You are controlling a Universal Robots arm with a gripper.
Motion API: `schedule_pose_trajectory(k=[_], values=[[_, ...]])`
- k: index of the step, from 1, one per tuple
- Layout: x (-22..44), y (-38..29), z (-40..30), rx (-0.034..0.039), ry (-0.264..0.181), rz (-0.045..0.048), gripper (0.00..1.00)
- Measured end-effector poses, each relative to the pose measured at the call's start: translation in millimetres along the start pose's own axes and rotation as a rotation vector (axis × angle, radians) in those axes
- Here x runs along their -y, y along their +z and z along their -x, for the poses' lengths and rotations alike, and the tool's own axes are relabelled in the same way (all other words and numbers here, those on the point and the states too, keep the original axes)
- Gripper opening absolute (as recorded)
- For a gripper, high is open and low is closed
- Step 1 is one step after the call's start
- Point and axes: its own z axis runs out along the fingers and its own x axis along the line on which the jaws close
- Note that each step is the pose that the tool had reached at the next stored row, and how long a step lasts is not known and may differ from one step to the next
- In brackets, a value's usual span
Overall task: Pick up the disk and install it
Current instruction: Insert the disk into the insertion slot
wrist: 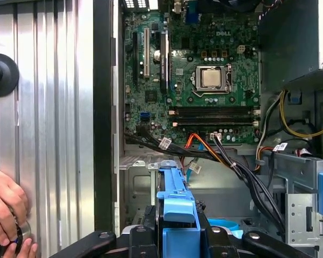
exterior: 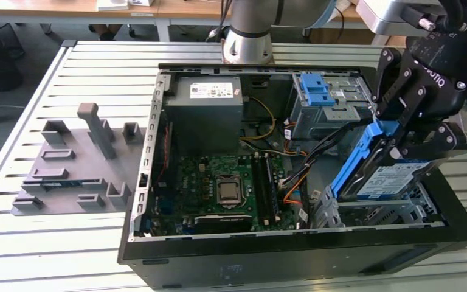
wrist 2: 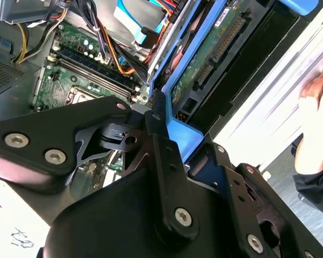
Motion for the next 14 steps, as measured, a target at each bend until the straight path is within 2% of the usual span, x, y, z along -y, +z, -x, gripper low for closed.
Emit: schedule_pose_trajectory(k=[14], values=[[0.2, 8.3, -0.1, 0.0001, 0.0, 0.0, 0.36]])
